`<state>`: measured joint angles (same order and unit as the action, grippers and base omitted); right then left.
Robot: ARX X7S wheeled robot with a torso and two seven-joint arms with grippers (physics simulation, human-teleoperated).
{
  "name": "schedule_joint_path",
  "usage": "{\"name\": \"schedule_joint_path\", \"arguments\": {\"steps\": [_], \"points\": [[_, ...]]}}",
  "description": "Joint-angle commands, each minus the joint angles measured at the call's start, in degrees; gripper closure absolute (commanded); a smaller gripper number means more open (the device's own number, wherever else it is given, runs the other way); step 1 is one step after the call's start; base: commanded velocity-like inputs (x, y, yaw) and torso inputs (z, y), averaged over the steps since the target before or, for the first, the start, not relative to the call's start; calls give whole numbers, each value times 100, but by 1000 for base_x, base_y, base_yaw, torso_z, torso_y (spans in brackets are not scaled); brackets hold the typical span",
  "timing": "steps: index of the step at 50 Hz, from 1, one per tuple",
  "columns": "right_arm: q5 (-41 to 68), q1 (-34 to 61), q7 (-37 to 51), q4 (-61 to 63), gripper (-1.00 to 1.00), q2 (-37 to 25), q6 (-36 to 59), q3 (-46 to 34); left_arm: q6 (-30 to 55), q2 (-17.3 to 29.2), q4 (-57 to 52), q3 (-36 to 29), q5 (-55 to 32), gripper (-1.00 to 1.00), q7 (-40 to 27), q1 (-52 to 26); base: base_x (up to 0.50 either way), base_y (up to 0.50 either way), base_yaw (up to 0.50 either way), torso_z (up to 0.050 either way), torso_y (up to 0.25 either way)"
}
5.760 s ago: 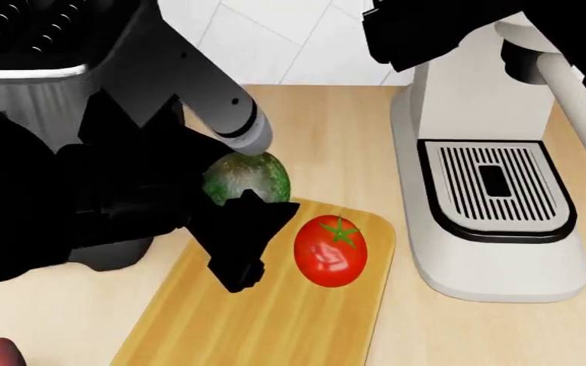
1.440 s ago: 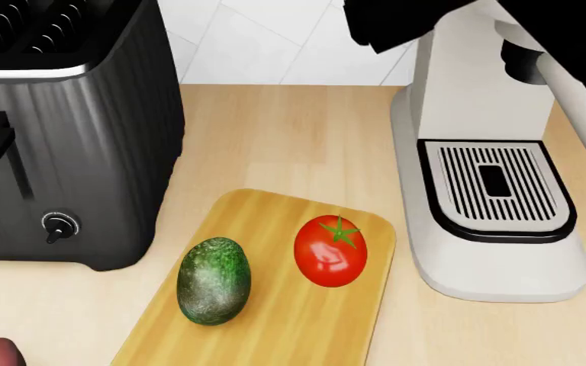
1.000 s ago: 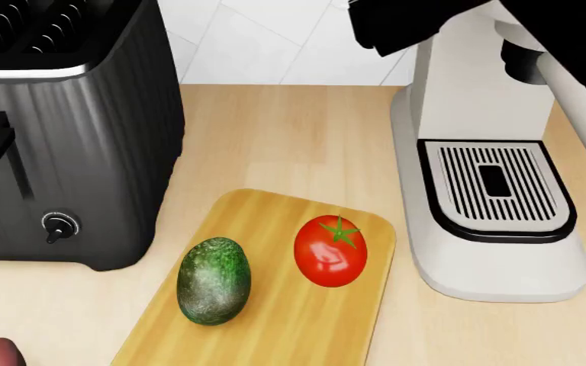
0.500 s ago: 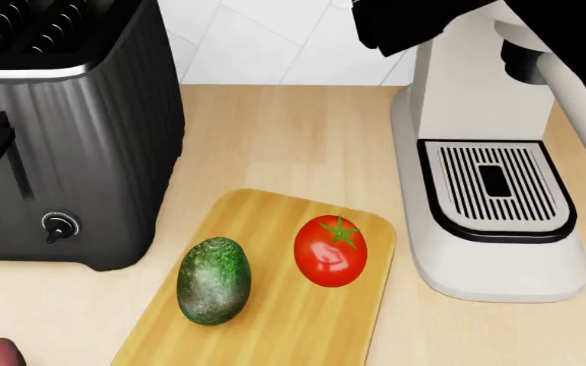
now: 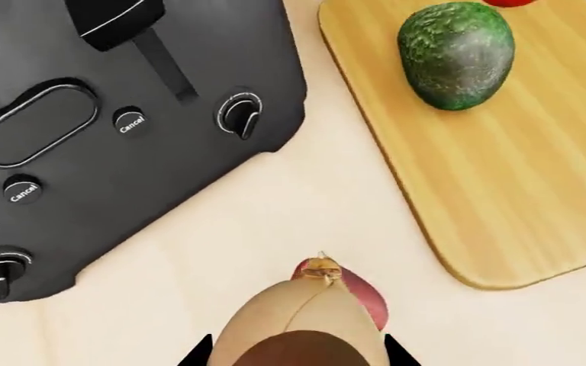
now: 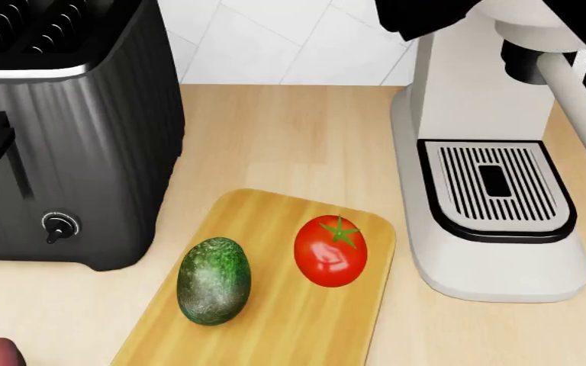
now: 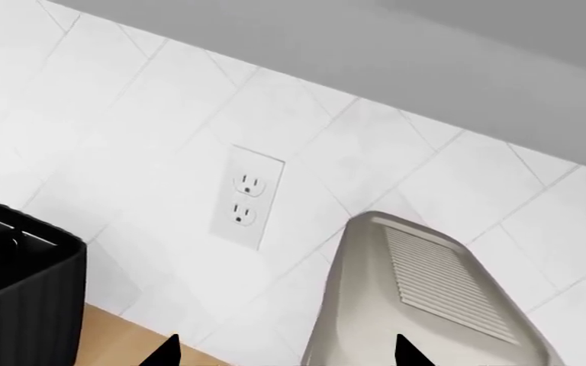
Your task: Place the avocado, onion, tomato and bell pepper on the cutting board.
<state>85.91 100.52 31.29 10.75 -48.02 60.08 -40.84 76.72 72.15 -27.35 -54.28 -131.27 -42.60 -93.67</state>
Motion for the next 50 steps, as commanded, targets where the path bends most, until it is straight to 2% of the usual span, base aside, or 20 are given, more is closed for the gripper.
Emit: {"name": "schedule_joint_path", "arguments": {"steps": [1, 25, 50], "points": [[-19, -45, -1, -5, -100, -74, -9, 0, -107, -889, 147, -88, -401, 100, -336, -437, 0, 0, 0, 0, 0], [5, -279, 43, 100, -100, -106, -145, 8, -675, -2109, -35, -83, 34, 100, -48, 32, 0, 0, 0, 0, 0], [-16, -448, 18, 155, -100, -185, -248, 19, -806, -2446, 100, -133, 810, 100, 308, 700, 0, 0, 0, 0, 0]]}}
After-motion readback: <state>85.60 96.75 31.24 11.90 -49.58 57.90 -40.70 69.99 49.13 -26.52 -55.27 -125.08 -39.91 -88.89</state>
